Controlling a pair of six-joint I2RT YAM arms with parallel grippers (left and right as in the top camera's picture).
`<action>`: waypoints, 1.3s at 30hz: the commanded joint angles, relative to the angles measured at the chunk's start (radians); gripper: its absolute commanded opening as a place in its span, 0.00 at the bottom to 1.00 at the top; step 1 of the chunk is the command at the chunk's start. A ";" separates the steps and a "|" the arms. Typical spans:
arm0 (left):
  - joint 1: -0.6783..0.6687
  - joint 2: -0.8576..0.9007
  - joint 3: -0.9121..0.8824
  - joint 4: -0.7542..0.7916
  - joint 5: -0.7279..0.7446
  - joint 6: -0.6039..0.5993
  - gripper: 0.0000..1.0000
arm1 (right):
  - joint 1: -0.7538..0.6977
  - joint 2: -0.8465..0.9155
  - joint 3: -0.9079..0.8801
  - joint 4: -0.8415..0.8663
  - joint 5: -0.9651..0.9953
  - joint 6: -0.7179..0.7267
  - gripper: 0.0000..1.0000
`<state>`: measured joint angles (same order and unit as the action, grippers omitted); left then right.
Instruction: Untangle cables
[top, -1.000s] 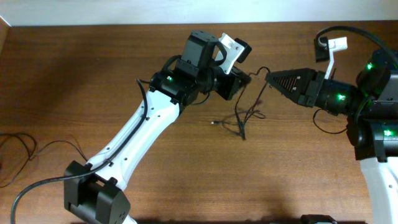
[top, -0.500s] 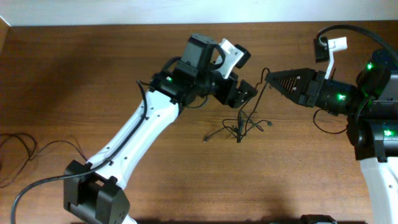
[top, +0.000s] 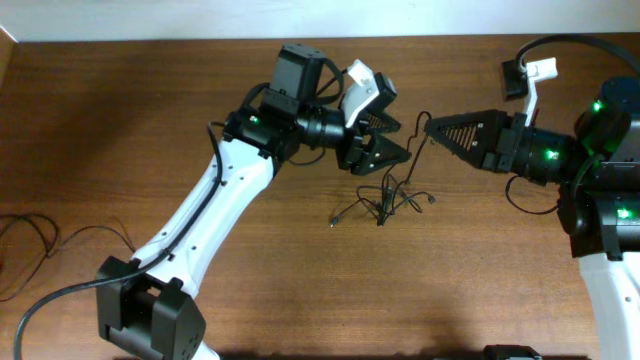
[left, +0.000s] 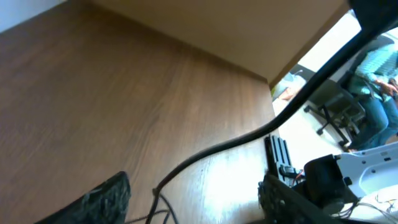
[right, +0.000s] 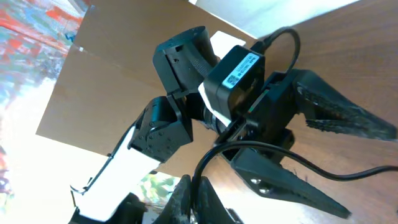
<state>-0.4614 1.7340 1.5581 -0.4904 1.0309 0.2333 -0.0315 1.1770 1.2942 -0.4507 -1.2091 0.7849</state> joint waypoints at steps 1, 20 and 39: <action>-0.026 0.007 -0.008 0.031 0.027 0.023 0.64 | -0.002 -0.008 0.025 0.007 -0.045 0.030 0.04; 0.030 0.040 -0.007 0.143 -0.180 -0.265 0.00 | -0.002 -0.008 0.025 0.018 -0.061 0.042 0.04; 0.269 -0.232 -0.005 0.240 -0.290 -0.709 0.00 | 0.143 0.153 0.024 -0.415 0.644 -0.235 0.91</action>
<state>-0.1818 1.5944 1.5490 -0.2806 0.7387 -0.3412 0.0422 1.2709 1.3109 -0.8619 -0.6418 0.5663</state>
